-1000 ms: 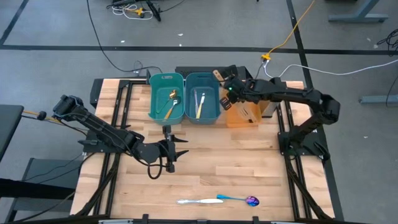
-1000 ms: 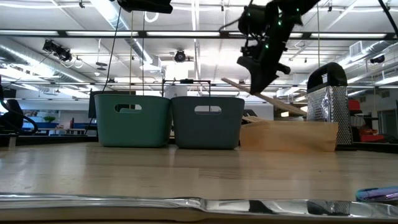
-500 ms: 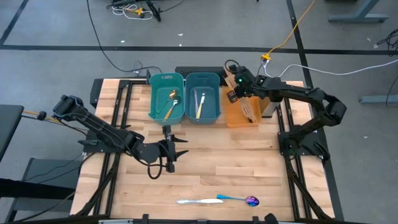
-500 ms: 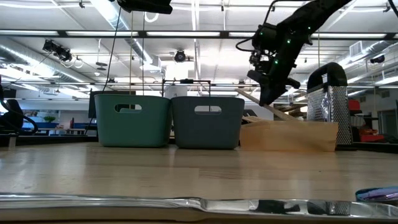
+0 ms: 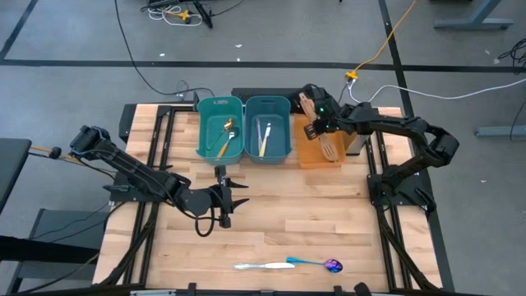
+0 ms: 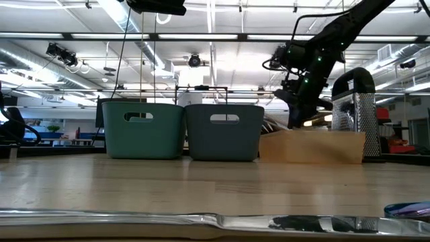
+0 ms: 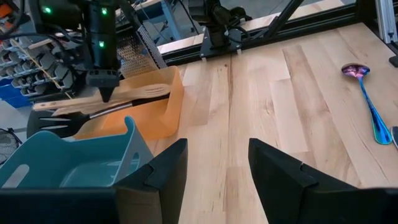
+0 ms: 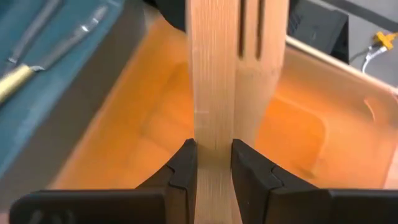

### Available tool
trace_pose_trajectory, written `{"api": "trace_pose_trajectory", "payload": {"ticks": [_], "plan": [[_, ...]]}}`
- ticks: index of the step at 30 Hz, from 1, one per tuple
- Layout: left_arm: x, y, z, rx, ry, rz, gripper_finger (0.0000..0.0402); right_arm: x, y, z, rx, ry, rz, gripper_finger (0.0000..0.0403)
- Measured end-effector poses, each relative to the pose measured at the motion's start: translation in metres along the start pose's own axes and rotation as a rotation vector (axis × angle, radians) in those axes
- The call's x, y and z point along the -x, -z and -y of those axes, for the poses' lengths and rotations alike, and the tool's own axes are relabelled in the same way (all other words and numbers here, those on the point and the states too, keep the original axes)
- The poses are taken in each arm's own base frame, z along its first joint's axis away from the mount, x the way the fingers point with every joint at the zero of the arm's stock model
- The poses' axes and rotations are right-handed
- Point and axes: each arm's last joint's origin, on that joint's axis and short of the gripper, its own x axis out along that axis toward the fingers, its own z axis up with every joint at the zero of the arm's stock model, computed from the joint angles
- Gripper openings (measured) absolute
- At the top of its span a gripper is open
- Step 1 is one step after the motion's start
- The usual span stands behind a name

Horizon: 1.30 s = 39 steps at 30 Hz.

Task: Pick & Place Kitchen Items
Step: Put the brown spatula into the orange bin, then put the blue spoon into the green bin

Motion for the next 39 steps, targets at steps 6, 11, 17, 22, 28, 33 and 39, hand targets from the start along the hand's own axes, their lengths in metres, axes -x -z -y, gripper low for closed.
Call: {"api": "trace_pose_trajectory", "payload": {"ticks": [6,11,17,22,28,33,39], "plan": [[0.0,0.0,0.0,0.0,0.0,0.0,0.0177,-0.004,0.005,0.003,-0.01,0.009,-0.015,0.0095],[0.0,0.0,0.0,0.0,0.0,0.0,0.0177,-0.004,0.005,0.003,-0.009,0.009,-0.014,0.017],[0.0,0.0,0.0,0.0,0.0,0.0,0.0177,-0.003,0.005,0.003,-0.009,0.008,-0.016,0.0193],[0.0,0.0,0.0,0.0,0.0,0.0,0.0177,0.01,0.004,0.0,0.007,-0.019,0.024,0.0177],[0.0,0.0,0.0,0.0,0.0,0.0,0.0177,0.049,0.004,-0.008,0.044,-0.173,0.115,0.0149],[0.0,0.0,0.0,0.0,0.0,0.0,0.0177,0.078,0.012,-0.017,0.082,-0.388,0.107,0.0134],[0.0,0.0,0.0,0.0,0.0,0.0,0.0177,0.1,0.027,-0.031,0.139,-0.549,0.048,0.0127]]}}
